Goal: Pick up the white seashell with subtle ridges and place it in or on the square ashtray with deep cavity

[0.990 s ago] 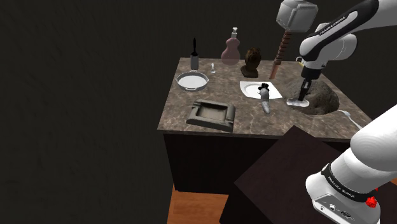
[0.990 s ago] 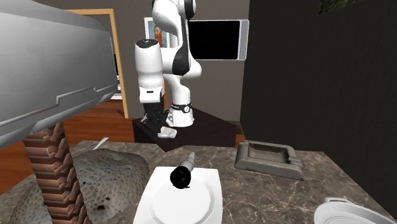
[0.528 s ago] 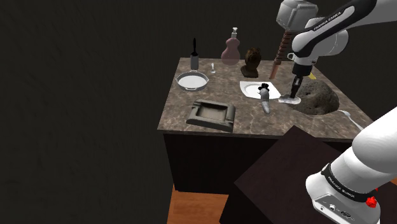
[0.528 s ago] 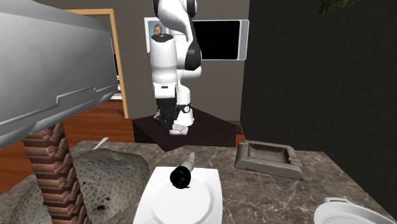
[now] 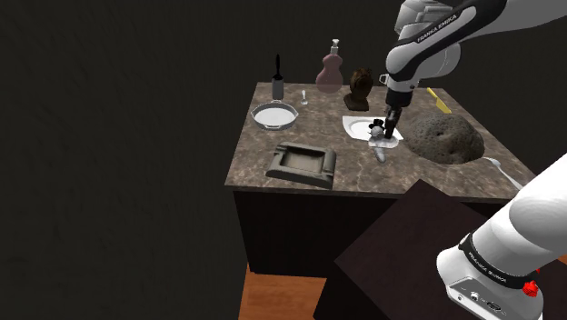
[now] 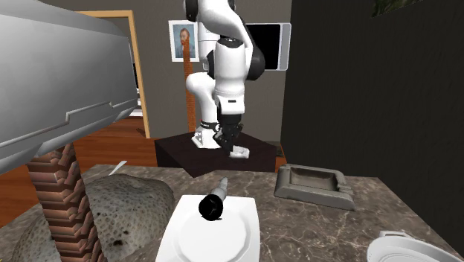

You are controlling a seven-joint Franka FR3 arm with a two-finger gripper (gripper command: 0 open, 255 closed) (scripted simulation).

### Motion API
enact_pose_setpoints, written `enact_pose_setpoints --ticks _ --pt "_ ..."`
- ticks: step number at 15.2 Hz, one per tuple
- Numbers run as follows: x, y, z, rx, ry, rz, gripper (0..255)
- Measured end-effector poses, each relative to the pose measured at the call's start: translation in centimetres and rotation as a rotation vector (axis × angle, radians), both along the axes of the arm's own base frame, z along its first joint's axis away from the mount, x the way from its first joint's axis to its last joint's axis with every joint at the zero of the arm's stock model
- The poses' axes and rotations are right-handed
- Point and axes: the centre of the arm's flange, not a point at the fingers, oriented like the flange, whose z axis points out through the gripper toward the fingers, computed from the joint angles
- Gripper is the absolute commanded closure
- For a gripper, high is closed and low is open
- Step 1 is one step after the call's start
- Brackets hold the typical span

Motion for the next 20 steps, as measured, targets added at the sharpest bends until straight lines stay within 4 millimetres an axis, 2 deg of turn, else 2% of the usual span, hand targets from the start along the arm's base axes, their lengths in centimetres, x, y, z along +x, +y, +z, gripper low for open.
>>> enact_pose_setpoints --ticks 9,14,20 --pt "8.0 8.7 0.3 0.0 0.0 0.0 255" --pt "12.5 13.4 1.3 0.0 0.0 -0.001 255" --pt "17.6 19.7 0.9 0.0 0.0 0.0 255"
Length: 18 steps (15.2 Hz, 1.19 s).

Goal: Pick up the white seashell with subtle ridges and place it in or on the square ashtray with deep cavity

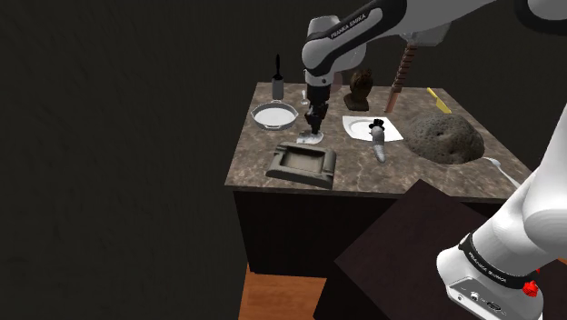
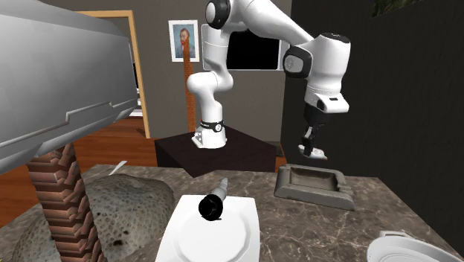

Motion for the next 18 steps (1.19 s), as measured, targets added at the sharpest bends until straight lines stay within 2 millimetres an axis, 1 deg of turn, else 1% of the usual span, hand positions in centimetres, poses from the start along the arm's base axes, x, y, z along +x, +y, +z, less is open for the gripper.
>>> enact_pose_setpoints --ticks 2,5,15,18 --pt "0.7 0.7 -0.5 0.0 0.0 0.0 255" --pt "0.9 1.1 -1.9 0.0 0.0 -0.001 255" --pt "0.8 0.9 -7.2 0.0 0.001 -0.001 255" --pt "0.9 1.0 -8.4 0.0 0.001 -0.001 255"
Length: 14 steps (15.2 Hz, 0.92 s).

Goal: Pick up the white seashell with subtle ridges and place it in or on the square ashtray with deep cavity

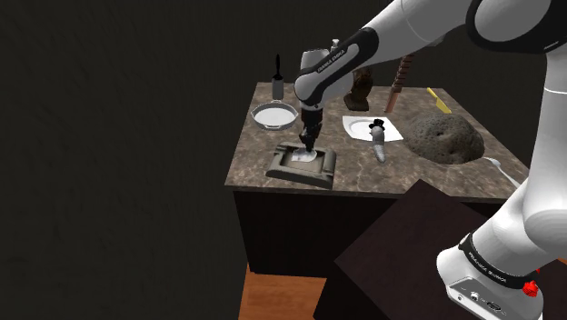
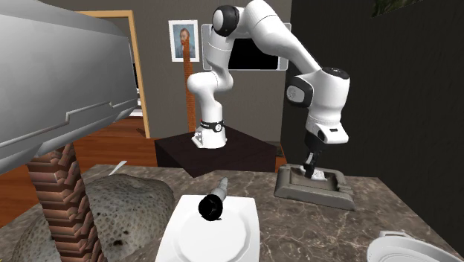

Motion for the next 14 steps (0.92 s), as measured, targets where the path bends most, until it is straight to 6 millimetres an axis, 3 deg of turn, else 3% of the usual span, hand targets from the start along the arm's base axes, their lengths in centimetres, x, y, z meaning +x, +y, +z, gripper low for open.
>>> enact_pose_setpoints --ticks 5,6,12,14 --pt "0.0 0.0 -0.2 0.0 -0.001 0.0 255" --pt "0.0 0.0 -0.2 0.0 -0.001 0.0 0" --pt "0.0 0.0 -0.2 0.0 -0.001 0.0 0" --pt "0.0 -0.2 1.3 0.0 -0.001 0.0 0"
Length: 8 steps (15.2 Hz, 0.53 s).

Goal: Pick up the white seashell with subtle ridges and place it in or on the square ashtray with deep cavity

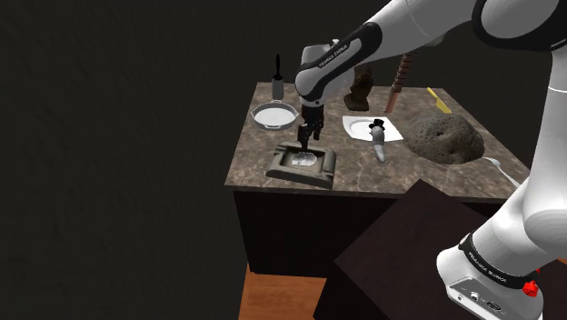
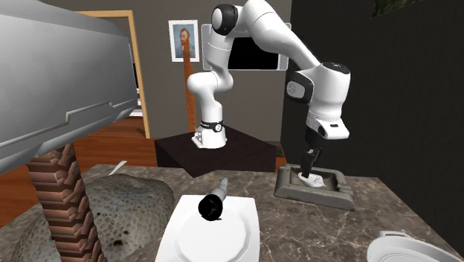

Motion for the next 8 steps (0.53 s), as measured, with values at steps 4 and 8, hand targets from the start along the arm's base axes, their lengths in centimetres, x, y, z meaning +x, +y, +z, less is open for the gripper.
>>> enact_pose_setpoints --ticks 4,8 --pt "0.7 -0.2 3.1 0.0 -0.001 0.0 0" --pt "0.7 -0.2 3.4 0.0 0.0 0.0 0"
